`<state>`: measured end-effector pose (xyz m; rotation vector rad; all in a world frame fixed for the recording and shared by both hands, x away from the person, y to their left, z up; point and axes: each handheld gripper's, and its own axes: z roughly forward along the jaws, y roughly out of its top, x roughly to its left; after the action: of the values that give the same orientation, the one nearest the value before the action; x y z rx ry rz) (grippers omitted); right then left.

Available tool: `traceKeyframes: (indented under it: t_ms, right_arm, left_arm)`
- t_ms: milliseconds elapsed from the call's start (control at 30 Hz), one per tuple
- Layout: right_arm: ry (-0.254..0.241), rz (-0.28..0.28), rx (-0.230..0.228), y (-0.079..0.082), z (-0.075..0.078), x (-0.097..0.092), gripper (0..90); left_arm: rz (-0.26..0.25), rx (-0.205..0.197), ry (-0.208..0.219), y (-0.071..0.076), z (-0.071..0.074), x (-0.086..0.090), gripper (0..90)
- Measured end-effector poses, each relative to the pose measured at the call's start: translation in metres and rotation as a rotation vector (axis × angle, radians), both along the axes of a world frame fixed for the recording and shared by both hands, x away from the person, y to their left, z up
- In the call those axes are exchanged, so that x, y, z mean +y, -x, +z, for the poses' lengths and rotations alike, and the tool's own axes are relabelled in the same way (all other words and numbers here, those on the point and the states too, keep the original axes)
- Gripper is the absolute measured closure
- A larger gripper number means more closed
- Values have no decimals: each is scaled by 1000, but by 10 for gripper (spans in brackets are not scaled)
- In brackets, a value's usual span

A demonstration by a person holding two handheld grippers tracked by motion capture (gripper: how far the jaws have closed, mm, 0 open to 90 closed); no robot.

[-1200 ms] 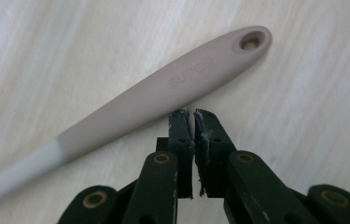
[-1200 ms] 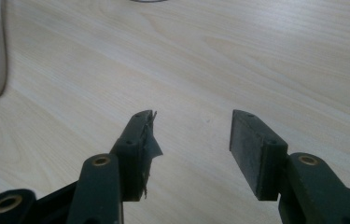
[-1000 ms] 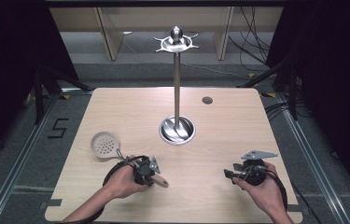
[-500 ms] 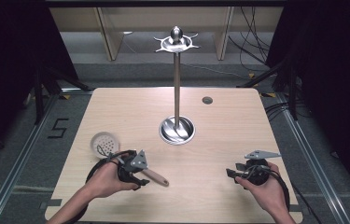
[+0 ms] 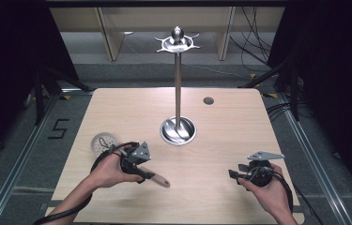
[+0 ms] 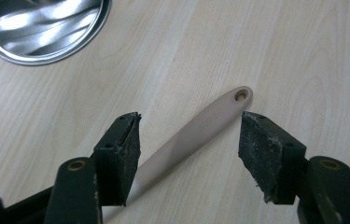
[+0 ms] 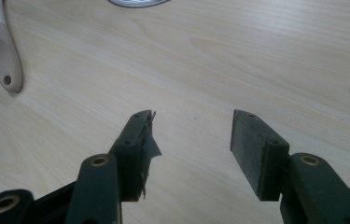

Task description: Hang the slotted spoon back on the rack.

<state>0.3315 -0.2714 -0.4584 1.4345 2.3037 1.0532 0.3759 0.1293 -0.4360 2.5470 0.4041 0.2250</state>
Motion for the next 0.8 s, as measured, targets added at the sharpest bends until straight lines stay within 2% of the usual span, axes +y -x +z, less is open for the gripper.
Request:
traceKeyframes:
  t_ms: [33,67,100,133,167,200,233,267,333,367,400,433,467,500,567,600,633,733,767,800]
  right_arm:
    - [-4,-21,20,1,1,1,493]
    - [-18,5,4,-1,-1,-1,493]
    - [-7,-4,9,-1,1,-1,493]
    - [-10,-1,5,-1,0,-2,492]
    - [-6,-3,5,-1,0,-2,490]
    - [8,9,-10,-2,-2,-5,490]
    - [2,7,-11,-2,-3,-5,491]
    - [-1,-5,12,0,-2,-6,490]
    - [5,-4,-3,1,-1,-8,491]
    - [-2,-19,12,3,0,-7,490]
    - [-3,-19,8,4,1,-7,491]
    - [24,1,-26,3,0,-9,491]
    - [14,-6,-12,5,1,-8,490]
    - [7,-20,-19,6,2,-6,490]
    - [6,-38,22,9,4,-4,490]
    - [10,-35,20,9,3,-4,490]
    - [16,-36,16,9,3,-4,490]
    - [5,-27,11,8,2,-4,490]
    - [13,-17,-6,7,1,-6,490]
    - [9,-33,16,8,2,-6,490]
  left_arm:
    - [-6,0,3,-1,-1,-3,375]
    - [-40,-7,-42,-4,0,-5,377]
    - [-83,-7,-91,-8,1,-6,383]
    - [-91,4,-93,-9,0,-8,389]
    - [-147,10,-150,-13,2,-10,391]
    - [-163,18,-155,-14,1,-12,405]
    - [-203,22,-199,-18,1,-15,404]
    - [-220,23,-217,-20,0,-17,400]
    - [-262,23,-254,-24,-2,-20,404]
    - [-278,27,-265,-25,-3,-22,397]
    - [-305,33,-279,-26,-5,-23,398]
    - [-320,34,-288,-26,-6,-25,401]
    - [-336,36,-296,-25,-8,-26,400]
    - [-352,34,-308,-25,-10,-28,400]
    - [-354,45,-294,-22,-14,-30,401]
    - [-358,50,-292,-22,-16,-31,405]
    - [-376,55,-309,-23,-17,-31,408]
    - [-385,65,-313,-24,-25,-33,412]
    - [-373,71,-301,-23,-27,-33,413]
    - [-371,83,-301,-23,-30,-34,414]
